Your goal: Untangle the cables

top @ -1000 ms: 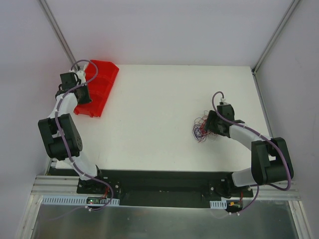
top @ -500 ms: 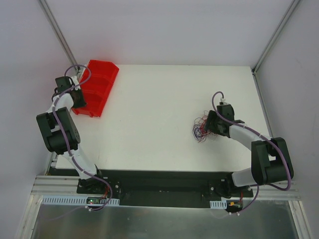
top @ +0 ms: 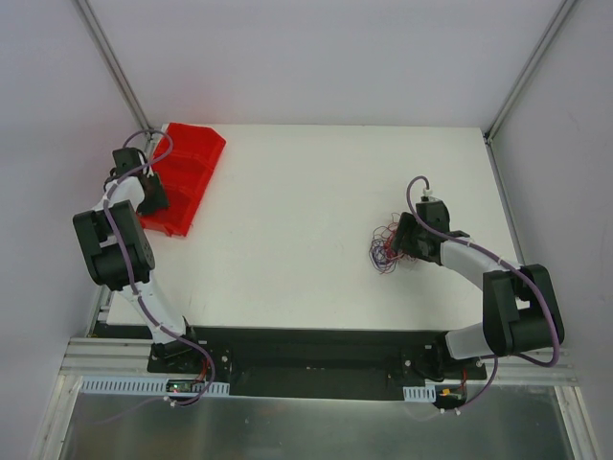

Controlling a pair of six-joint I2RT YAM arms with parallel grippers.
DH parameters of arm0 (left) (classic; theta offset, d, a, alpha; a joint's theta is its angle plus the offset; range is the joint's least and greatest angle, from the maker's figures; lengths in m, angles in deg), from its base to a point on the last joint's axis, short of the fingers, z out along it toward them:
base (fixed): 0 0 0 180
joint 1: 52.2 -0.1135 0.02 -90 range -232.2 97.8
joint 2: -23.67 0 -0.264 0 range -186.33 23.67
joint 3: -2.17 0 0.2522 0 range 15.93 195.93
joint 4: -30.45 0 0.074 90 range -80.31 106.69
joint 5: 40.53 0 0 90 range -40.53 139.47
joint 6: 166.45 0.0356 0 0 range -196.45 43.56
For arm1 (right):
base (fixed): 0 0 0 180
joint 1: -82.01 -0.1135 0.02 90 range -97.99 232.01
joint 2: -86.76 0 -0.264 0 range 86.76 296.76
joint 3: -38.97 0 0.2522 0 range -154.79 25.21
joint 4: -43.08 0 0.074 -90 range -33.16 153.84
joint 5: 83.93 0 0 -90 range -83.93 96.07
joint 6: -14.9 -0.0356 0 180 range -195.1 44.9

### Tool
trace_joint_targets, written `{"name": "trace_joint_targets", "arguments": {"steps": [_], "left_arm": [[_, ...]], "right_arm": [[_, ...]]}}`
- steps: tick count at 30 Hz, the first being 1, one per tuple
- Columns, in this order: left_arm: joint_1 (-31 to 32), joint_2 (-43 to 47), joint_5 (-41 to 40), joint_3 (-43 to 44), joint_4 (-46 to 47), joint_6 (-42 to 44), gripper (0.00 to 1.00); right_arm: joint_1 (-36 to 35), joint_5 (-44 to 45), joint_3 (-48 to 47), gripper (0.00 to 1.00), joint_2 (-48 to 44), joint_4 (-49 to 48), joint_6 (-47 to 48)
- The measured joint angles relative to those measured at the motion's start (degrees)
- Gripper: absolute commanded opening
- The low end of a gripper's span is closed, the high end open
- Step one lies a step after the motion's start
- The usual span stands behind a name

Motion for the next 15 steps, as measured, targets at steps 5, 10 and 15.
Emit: {"name": "trace_joint_targets", "arguments": {"steps": [5,10,15], "left_arm": [[2.03,2.14,-1.75,0.02,-1.16,-2.45,0.62],[4.48,7.93,-4.24,0.02,-3.06,-5.55,0.63],[5.01,13.81,-6.05,0.04,-5.97,-10.56,0.65]], "right_arm": [[-0.07,-0.02,0.0,0.68,0.0,-0.02,0.02],[-0.13,-0.04,0.0,0.68,0.0,-0.02,0.0],[-0.13,-0.04,0.0,0.68,0.0,-0.02,0.02]]}}
